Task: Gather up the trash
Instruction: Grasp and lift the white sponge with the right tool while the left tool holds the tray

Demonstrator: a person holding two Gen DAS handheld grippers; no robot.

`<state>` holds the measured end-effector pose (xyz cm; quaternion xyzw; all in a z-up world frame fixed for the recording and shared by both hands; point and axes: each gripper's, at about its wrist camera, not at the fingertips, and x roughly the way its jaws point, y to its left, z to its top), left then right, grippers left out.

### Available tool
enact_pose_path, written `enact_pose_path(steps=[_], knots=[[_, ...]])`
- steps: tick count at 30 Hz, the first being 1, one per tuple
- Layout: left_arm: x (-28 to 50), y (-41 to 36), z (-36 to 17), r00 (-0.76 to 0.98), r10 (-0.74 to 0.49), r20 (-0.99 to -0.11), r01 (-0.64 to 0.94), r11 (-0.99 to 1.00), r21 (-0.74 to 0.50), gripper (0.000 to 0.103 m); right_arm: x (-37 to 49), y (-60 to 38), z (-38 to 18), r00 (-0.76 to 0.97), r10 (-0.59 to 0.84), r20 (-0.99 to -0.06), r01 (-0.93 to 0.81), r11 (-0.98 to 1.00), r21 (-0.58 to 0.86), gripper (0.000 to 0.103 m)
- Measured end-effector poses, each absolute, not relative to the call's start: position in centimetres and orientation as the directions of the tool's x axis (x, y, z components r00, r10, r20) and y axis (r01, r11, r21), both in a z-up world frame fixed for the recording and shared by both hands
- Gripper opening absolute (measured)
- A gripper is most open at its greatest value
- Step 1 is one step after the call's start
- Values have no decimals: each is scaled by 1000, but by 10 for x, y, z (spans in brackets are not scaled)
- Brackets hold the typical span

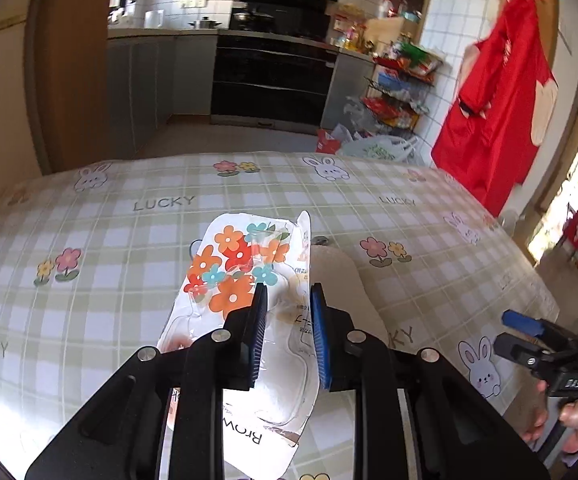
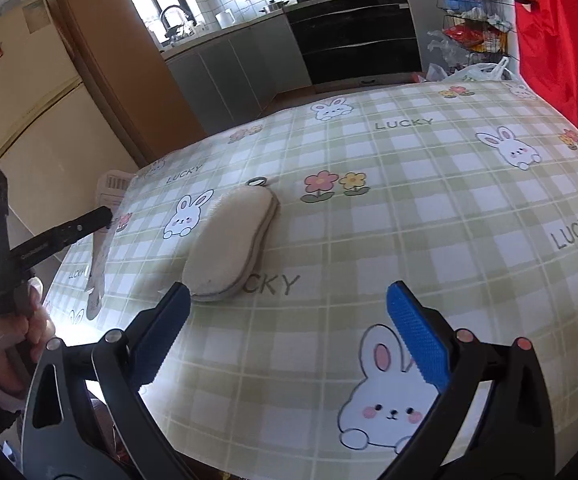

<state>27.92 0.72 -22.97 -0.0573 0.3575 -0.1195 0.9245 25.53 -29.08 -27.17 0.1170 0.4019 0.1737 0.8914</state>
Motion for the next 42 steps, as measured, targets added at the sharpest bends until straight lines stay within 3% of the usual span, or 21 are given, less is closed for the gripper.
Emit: enact_pose_path(steps=[7,14,18,22,28,37,42], knots=[[232,59,-213,777,-226,-588,56,954,-294,21,305,-213,-286,531,433,-728,-279,901,333,97],[193,86,-209,799,-185,-572,-30,938,-345,21,351,-168,-308,476,357,-803,-170,934,314,97],[175,97,-202,809,-177,-561,-49,930,-365,21,370,-153,-319,461,231,-857,-126,973,194,97],[164,99,-191,823,-169,-543,-40,935,-352,21,376,-147,-322,455,215,-864,-100,977,191,98],[156,98,-184,828,-181,-531,-32,930,-366,21,374,-127,-327,447,114,-887,-184,982,33,98],[149,96,-179,831,-203,-518,-5,928,-372,21,346,-139,-317,451,225,-864,-241,962,125,92],[142,95,-173,833,-225,-505,13,921,-389,21,320,-170,-295,480,342,-808,-203,939,277,91]])
